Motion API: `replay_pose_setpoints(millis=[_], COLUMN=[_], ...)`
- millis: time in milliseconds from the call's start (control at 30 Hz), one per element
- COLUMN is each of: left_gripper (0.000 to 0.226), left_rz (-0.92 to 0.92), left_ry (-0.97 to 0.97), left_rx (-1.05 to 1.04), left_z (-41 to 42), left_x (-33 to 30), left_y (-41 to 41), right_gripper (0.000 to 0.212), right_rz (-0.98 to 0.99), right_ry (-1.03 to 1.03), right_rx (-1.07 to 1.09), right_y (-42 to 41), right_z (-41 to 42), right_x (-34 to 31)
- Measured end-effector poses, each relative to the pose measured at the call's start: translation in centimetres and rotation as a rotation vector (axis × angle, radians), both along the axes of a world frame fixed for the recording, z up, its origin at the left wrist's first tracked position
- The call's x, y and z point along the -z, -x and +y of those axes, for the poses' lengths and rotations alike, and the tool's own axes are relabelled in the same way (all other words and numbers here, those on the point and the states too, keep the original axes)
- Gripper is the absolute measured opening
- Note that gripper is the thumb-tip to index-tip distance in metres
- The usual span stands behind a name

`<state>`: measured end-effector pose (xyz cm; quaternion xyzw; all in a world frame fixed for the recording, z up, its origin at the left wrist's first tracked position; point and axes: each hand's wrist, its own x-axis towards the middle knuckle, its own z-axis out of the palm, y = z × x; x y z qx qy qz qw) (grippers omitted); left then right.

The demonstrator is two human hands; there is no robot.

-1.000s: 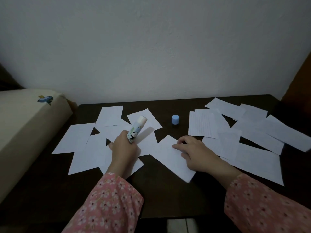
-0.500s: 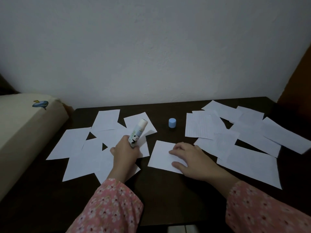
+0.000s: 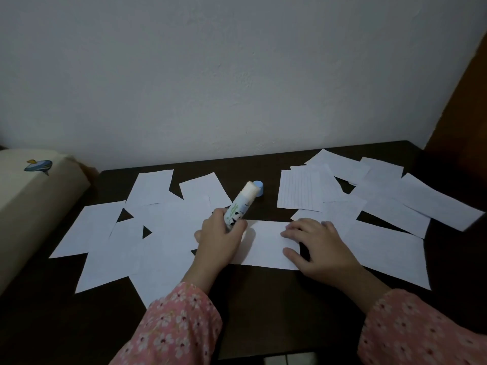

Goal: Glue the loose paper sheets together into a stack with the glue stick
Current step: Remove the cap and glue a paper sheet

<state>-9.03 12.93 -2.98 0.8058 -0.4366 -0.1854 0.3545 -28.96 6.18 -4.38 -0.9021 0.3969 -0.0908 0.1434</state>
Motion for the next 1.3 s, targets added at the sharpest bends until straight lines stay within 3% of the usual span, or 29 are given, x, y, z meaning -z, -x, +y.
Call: replay_pose_setpoints(millis=[100,333,567,700,767,933,1300], left_gripper=[0.029,0.032,0.028,0.019,0.015,0.029,0.027], left_rz=[0.184,0.279,0.453,0.369,0.371,0.236,0.142], left_ry=[0.026,0.126,0.413,0.499,0.466,0.273,0.221], left_rx=[0.059,-0.008,0.005,0.036,0.089,0.272,0.474], left_z=[0.5,1.9,2.0,1.9,1.8,2.0,1.8], left_x=[-0.8,-1.5,-2.3,-1.9,-1.8,-1.1,-0.7], left_y=[1.0,1.3,2.0,2.2,2.5,3.5,4.9], right_gripper=[0.044,0.044,0.042,0.044,0.048,0.056,0.046], right_rz=[0.024,0.01,0.045,0.088,0.125,0.122,0.149], right_ry=[-0.041,-0.143,-0.153,-0.183,-0.19,-0.233,-0.189], right_rx=[-0.014,-0.095,-0.16,-0.194,-0.207,-0.242,-0.246], right_y=[-0.2,0.3,0.8,0.9,0.9,1.0,1.1], right_z=[-0.1,-1.0,-1.6,-1.8,-1.9,-2.2,-2.0], right_x=[-0.2,-0.1,0.3,0.1,-0.1,-0.1,0.1])
